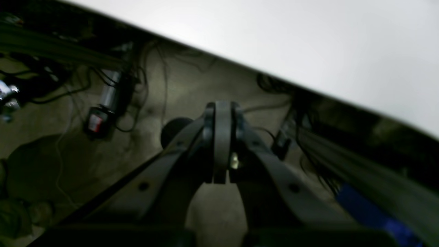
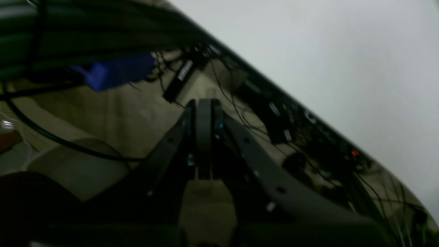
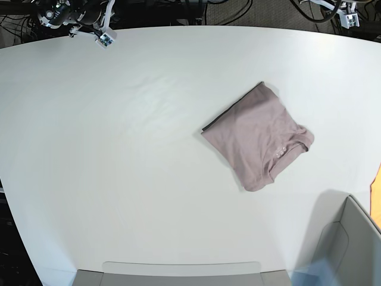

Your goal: Fold the T-shirt properly

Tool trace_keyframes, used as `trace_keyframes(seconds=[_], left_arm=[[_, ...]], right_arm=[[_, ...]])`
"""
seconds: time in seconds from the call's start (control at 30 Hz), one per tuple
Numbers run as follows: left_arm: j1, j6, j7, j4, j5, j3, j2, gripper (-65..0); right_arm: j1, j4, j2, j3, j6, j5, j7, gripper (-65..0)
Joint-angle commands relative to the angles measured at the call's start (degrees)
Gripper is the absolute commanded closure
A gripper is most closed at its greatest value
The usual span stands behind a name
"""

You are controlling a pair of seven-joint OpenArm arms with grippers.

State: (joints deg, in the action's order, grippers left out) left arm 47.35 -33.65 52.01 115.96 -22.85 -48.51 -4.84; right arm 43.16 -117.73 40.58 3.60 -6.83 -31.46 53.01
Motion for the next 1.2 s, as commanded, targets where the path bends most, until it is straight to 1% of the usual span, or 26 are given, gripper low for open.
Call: trace_keyframes(seconds=[0.0,0.03,0.07,0.13,0.2,0.23,0.3,0.33,0.4,0.6,0.73,0.77,0.83,0.93,1.0,1.07,1.17], left_arm=[[1.83,0.37,-1.06,0.74,-0.58,-0.5,0.14,0.0],[2.19,0.37,-1.06,0.83,-0.58,-0.41,0.05,0.0],[2.27,0.37,-1.06,0.65,-0.49,-0.41,-0.39,0.0],[2.54,0.37,-0.98,0.65,-0.31,-0.32,-1.27,0.0],[2.71,0.37,-0.01,0.57,-0.23,-0.32,-1.88,0.0],[3.15,0.37,1.05,0.21,-0.23,-0.32,-1.88,0.0],[4.38,0.37,1.22,-0.84,-0.23,0.73,-1.97,0.0],[4.91,0.37,0.96,-1.28,-0.23,1.43,-1.8,0.0],[5.7,0.37,0.52,-2.51,-0.23,2.14,-1.62,0.0],[5.44,0.37,-0.27,-12.62,-0.23,5.04,-1.27,0.0],[5.35,0.73,-5.11,-21.68,-0.05,10.67,1.9,0.0],[5.09,0.73,-6.07,-23.7,0.83,12.25,2.6,0.0],[2.45,0.73,-7.22,-27.39,5.14,14.62,2.95,0.0],[-2.56,0.73,-8.45,-34.16,12.52,14.97,2.95,0.0],[-5.64,0.73,-9.85,-39.43,15.42,15.06,2.95,0.0],[-8.01,0.73,-10.82,-43.21,17.36,15.06,3.04,0.0],[-11.09,0.73,-11.53,-47.87,19.82,15.41,3.74,0.0]], right_arm=[[1.11,-0.99,0.61,-0.04,-0.16,-0.93,-0.66,0.0],[1.37,-0.99,0.87,0.76,-0.16,-0.93,-0.66,0.0],[1.72,-0.99,1.84,2.07,-0.16,-0.76,-0.66,0.0],[1.81,-0.9,3.77,6.38,-0.16,1.62,-0.66,0.0],[1.81,-0.9,4.74,11.04,-0.16,6.36,-0.66,0.0],[1.81,-0.82,4.92,13.68,-0.16,9.7,-0.66,0.0],[1.81,-0.73,4.74,17.81,-0.07,15.59,-0.66,0.0],[1.81,-0.64,4.74,19.66,-0.07,17.88,-0.66,0.0],[1.63,-0.38,4.74,21.86,-0.07,20.52,-0.66,0.0],[-0.21,4.28,4.74,24.4,-0.07,21.05,-0.66,0.0],[-4.52,9.12,4.83,29.15,-0.07,21.22,-0.66,0.0],[-5.57,10.52,4.83,30.56,-0.07,21.22,-0.66,0.0],[-8.74,14.13,4.65,33.72,-0.07,21.31,-0.66,0.0],[-12.87,18.96,4.48,39.09,0.02,21.31,-1.28,0.0],[-14.98,21.78,4.48,42.25,0.19,21.22,-3.48,0.0],[-16.65,24.59,4.13,44.01,0.28,21.05,-4.53,0.0],[-18.32,29.51,2.02,44.62,0.28,21.31,-5.32,0.0]])
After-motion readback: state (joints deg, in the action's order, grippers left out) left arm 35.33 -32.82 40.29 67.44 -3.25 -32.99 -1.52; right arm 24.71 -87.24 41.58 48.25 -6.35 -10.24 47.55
